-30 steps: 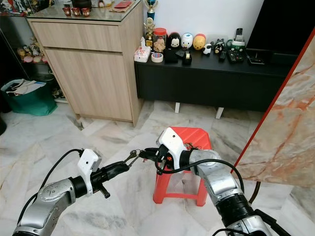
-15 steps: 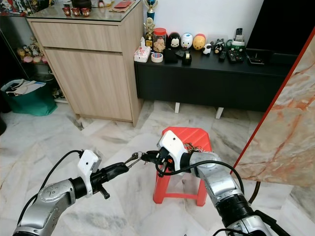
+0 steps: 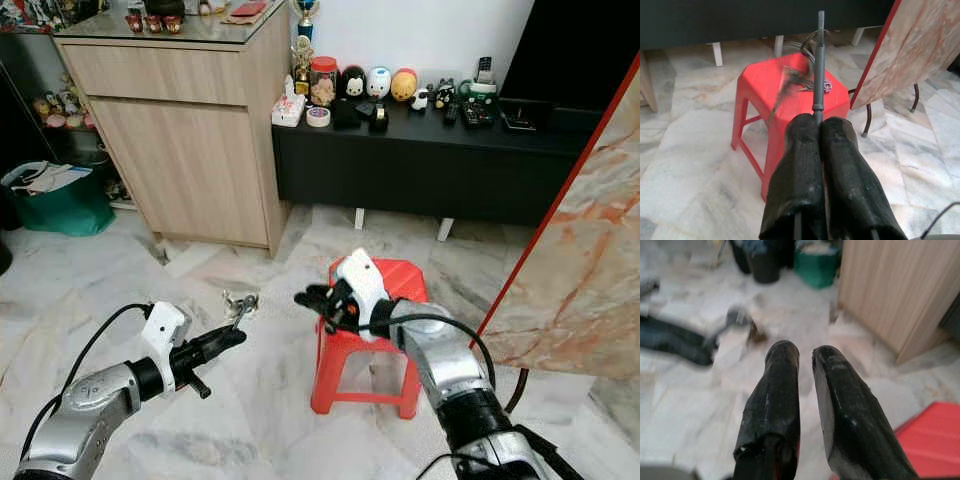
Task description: Hang keys on a hook
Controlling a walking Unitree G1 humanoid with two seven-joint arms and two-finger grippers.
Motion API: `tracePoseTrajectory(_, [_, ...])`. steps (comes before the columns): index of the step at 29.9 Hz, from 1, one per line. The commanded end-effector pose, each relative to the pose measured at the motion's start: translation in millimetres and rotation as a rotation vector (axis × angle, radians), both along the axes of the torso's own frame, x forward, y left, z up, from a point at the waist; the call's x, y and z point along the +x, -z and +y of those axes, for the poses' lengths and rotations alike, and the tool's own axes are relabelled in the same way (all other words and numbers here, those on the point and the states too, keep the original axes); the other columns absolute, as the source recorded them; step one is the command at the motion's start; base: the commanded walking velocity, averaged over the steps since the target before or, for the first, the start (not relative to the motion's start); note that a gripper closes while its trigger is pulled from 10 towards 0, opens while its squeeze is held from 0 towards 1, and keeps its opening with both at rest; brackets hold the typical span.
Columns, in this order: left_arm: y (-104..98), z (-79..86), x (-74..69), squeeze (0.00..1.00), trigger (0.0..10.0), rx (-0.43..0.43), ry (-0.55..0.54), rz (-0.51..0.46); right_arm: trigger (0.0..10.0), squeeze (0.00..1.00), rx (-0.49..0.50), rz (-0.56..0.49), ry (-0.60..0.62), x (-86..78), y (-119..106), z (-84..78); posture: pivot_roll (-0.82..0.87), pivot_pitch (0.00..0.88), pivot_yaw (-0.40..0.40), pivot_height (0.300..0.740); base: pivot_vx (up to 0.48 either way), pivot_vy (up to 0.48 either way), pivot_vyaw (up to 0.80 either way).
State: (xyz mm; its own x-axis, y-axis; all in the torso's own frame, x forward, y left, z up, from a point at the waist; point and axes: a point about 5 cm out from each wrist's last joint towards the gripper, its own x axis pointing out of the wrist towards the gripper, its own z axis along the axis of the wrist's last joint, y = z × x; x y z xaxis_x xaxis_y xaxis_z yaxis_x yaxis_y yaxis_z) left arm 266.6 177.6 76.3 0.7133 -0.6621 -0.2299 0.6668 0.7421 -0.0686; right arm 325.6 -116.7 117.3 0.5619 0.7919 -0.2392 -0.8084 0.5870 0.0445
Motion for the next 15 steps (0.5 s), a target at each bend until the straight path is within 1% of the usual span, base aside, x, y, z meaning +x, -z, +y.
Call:
tracePoseTrajectory(1, [5.2,3.6,-2.3,0.0,0.0,0.041,0.003,0.011,10.0,0.0,0.013,0.0,0.059,5.6,-1.5,-5.9,0.05,0.037,-0.037,0.74,0.0,0.0,0.0])
tracePoseTrajectory(2, [5.2,3.6,-2.3,0.0,0.0,0.041,0.003,0.011,10.0,0.0,0.013,0.0,0.059,5.6,-1.5,-5.9,0.05,0.037,-0.037,0.74,0.0,0.0,0.0])
tracePoseTrajectory(3, [6.9,4.3,-2.9,0.0,0.0,0.048,0.003,0.018,10.0,0.0,-0.001,0.003,0.084,7.3,1.0,-8.2,0.05,0.037,-0.037,0.74,0.0,0.0,0.0])
tracePoseTrajectory(7, [14.5,6.8,-5.9,0.0,0.0,0.077,-0.007,0.047,10.0,0.0,-0.036,0.052,0.216,12.4,16.9,-19.2,0.05,0.038,-0.036,0.74,0.0,0.0,0.0])
tracePoseTrajectory(8, [20.7,9.4,-8.1,0.0,0.0,0.092,-0.028,0.066,10.0,0.0,-0.064,0.125,0.339,12.6,34.9,-30.9,0.05,0.038,-0.036,0.74,0.0,0.0,0.0])
tracePoseTrajectory(9, [20.7,9.4,-8.1,0.0,0.0,0.092,-0.028,0.066,10.0,0.0,-0.064,0.125,0.339,12.6,34.9,-30.9,0.05,0.038,-0.036,0.74,0.0,0.0,0.0])
tracePoseTrajectory(11, [26.4,12.5,-9.6,0.0,0.0,0.108,-0.052,0.078,10.0,0.0,-0.087,0.186,0.436,9.8,50.5,-40.1,0.05,0.038,-0.036,0.74,0.0,0.0,0.0])
tracePoseTrajectory(12, [26.4,12.5,-9.6,0.0,0.0,0.108,-0.052,0.078,10.0,0.0,-0.087,0.186,0.436,9.8,50.5,-40.1,0.05,0.038,-0.036,0.74,0.0,0.0,0.0])
tracePoseTrajectory(13, [37.3,19.0,-12.1,0.0,9.1,0.146,-0.097,0.107,10.0,0.0,-0.126,0.258,0.529,0.0,73.1,-49.8,0.05,0.038,-0.034,0.74,0.0,0.0,0.0])
tracePoseTrajectory(14, [46.9,24.3,-14.9,0.0,10.0,0.176,-0.133,0.132,10.0,0.0,-0.161,0.313,0.589,-11.4,92.1,-56.1,0.05,0.038,-0.033,0.74,0.0,0.0,0.0])
tracePoseTrajectory(15, [46.9,24.3,-14.9,0.0,10.0,0.176,-0.133,0.132,10.0,0.0,-0.161,0.313,0.589,-11.4,92.1,-56.1,0.05,0.038,-0.033,0.74,0.0,0.0,0.0])
